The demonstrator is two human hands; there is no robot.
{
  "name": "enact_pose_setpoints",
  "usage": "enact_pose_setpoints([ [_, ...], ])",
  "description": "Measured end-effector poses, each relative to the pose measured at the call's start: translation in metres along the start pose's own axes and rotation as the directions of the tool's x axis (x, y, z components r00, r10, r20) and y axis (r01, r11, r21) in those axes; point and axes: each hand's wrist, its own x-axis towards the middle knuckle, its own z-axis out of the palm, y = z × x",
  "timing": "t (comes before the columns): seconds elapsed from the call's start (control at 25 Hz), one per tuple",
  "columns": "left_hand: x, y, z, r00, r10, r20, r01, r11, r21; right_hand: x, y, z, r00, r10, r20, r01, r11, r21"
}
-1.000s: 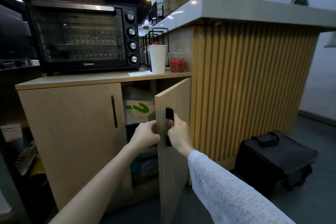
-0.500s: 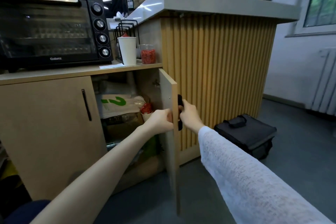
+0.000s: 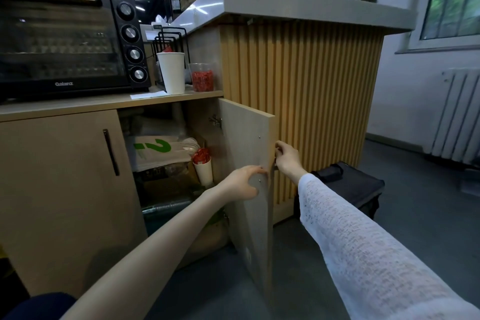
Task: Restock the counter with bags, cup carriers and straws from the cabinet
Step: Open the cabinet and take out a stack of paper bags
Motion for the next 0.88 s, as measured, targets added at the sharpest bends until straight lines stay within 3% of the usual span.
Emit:
enact_pose_setpoints([
  [0.24,0.018,0.012,0.021,1.000,0.021,0.023,-0.019,0.999,-0.046,0.012,0.003,-0.016,0.982,0.185,-0.032,-0.185,0.983,-0.004],
  [0.48,0.025,0.008,0.022,0.999,0.031,-0.010,-0.032,0.996,-0.081,0.018,-0.003,-0.020,0.975,0.221,-0.004,-0.221,0.975,0.033],
  [0.64,0.022,-0.002,0.007,0.995,0.019,-0.095,-0.036,0.983,-0.179,0.014,-0.033,-0.024,0.990,0.112,-0.089,-0.098,0.985,0.142],
  [0.72,0.017,-0.010,-0.008,0.990,-0.011,-0.140,-0.025,0.968,-0.248,0.010,-0.052,-0.022,0.978,0.028,-0.205,0.017,0.977,0.213],
  [0.88,0.005,-0.037,-0.041,0.980,-0.037,-0.197,-0.014,0.967,-0.254,0.013,-0.081,-0.010,0.866,-0.205,-0.456,0.276,0.957,0.093],
])
